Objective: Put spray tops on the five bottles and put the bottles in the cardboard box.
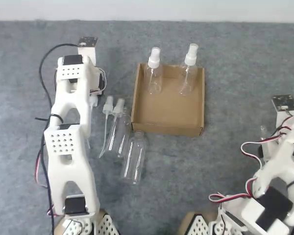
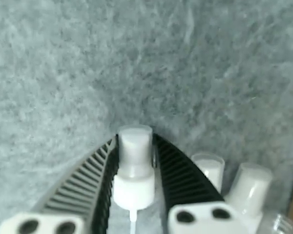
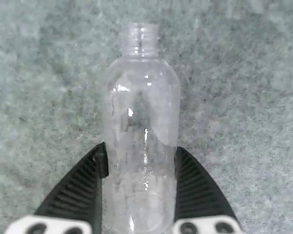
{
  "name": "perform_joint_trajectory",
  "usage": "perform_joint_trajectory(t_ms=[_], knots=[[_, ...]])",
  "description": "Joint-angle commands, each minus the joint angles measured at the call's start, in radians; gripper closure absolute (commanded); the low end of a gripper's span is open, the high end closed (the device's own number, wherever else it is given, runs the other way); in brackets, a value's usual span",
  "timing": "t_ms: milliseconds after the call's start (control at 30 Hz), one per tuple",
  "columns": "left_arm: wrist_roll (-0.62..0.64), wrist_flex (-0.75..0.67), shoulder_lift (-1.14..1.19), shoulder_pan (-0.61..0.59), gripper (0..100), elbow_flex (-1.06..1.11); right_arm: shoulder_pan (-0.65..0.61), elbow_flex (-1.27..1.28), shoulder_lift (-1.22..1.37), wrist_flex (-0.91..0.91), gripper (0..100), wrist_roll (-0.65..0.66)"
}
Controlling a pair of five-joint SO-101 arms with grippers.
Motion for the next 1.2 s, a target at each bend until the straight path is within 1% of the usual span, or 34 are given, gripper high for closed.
perform_joint_trajectory(t_ms=[0,167,267,367,433,533,700,767,867,933,1000,1067,1167], knots=[[-0.049,0.081,-0.063,-0.006,99,-0.082,0.007,-0.015,0.038,-0.016,99.2,0.008],[-0.081,0.247,-0.192,-0.017,99,-0.147,0.007,-0.015,0.038,-0.019,99.2,0.009],[-0.081,0.333,-0.322,-0.015,99,-0.140,0.005,-0.015,0.038,-0.024,99.2,0.011],[-0.078,0.331,-0.499,-0.015,99,-0.042,-0.008,-0.018,0.038,-0.024,99.2,0.011],[-0.080,0.322,-0.631,-0.006,99,0.082,-0.024,-0.017,0.038,-0.022,99.2,0.011],[-0.081,0.247,-0.844,0.029,99,0.325,-0.041,-0.017,0.038,-0.015,99.2,0.009],[-0.080,0.043,-1.212,0.110,99,0.788,-0.042,-0.017,0.038,-0.015,99.0,0.003],[-0.075,-0.028,-1.338,0.160,99,0.960,-0.042,-0.017,0.038,-0.013,95.0,0.003],[-0.072,-0.117,-1.499,0.219,99,1.171,-0.041,-0.025,0.031,0.018,84.2,0.003],[-0.072,-0.150,-1.577,0.233,99,1.262,-0.045,-0.038,0.028,0.051,77.7,0.008],[-0.072,-0.157,-1.625,0.230,99,1.307,-0.071,-0.074,0.028,0.084,73.2,0.006],[-0.072,-0.158,-1.651,0.230,99,1.334,-0.104,-0.118,0.036,0.120,71.6,0.002],[-0.072,-0.180,-1.656,0.230,99,1.363,-0.151,-0.199,0.036,0.186,71.6,-0.018]])
